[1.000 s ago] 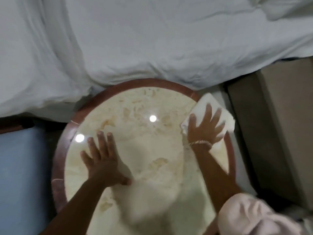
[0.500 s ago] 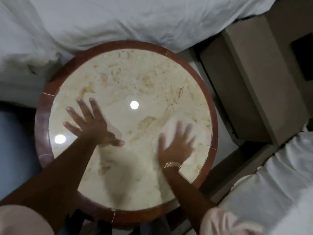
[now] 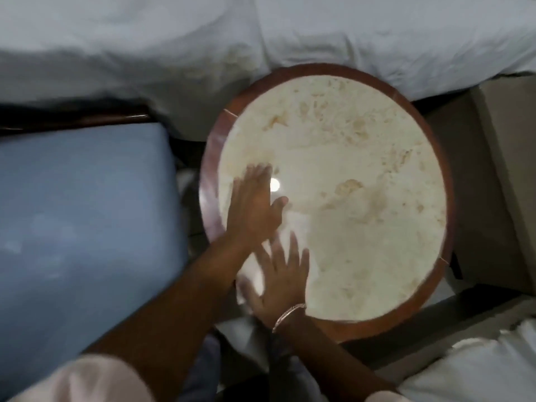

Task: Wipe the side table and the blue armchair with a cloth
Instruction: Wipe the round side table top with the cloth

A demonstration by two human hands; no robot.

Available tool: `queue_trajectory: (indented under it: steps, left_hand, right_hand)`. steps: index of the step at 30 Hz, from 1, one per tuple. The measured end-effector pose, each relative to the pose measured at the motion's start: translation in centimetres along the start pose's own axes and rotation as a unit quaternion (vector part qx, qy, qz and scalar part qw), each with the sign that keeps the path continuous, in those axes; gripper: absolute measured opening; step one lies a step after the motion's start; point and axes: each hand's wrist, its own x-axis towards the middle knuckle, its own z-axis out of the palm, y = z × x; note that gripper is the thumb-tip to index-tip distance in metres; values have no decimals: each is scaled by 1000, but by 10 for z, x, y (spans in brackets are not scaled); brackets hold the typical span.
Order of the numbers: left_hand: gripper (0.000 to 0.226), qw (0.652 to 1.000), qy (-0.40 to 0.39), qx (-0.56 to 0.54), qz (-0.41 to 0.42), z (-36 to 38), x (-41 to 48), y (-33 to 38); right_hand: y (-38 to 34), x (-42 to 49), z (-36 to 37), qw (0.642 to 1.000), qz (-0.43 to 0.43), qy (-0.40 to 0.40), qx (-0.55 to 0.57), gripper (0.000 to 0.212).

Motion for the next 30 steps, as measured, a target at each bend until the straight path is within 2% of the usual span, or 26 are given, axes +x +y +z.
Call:
queue_trajectory:
  steps: [1,3,4,5,6,7,9,11,14,16,19,22,24,27,30]
  left_hand:
    - [66,997,55,-45,-34,-2,-18,-9]
    - [60,980,138,-115,-91,3,-59,-19]
    - [63,978,158,-94,-94,12,-78,-22]
    - [66,984,157,-26,-77,26,-92,-23]
    - [69,989,123,63,-57,41,-99,-22]
    - [73,984,92,144,-47,55,-102,-20]
    - [78,971,101,200,-78,76,-100,-16]
    - [76,960,128,223,-111,96,-105,-15]
    - [79,954,114,260,-94,116,-123,-12]
    - [74,962,121,232,-81,100,-102,-19]
    - [66,947,202,228,-99,35,-7,-28]
    - [72,952,174,222,-119,-6,67,-24]
    - [74,948,188,221,-126,8,59,-27]
    - [76,947,194,213,-144,61,-22,-23]
    - [79,946,166,197,-195,92,-76,-14]
  right_hand:
    - [-6,7,-3,999,20,-2,27,64]
    - [-7,16,-17,993,6,14,121,60]
    - [2,21,-27,982,0,33,184,57]
    - [16,30,-39,970,18,52,238,55]
    - [32,44,-52,964,47,56,255,57]
    - [49,62,-65,970,67,41,229,60]
    - [79,101,-84,994,64,-63,55,70]
    - [94,125,-92,979,11,-185,-80,84]
    - [100,133,-96,947,-19,-288,-139,114]
    - [102,134,-94,937,-23,-314,-154,124]
    - [97,145,-91,930,-15,-332,-160,140]
    - [87,153,-89,927,5,-345,-150,146]
    - [83,154,-92,925,9,-353,-144,146]
    - [81,154,-100,925,6,-358,-128,144]
    - [79,155,-104,921,-4,-364,-140,145]
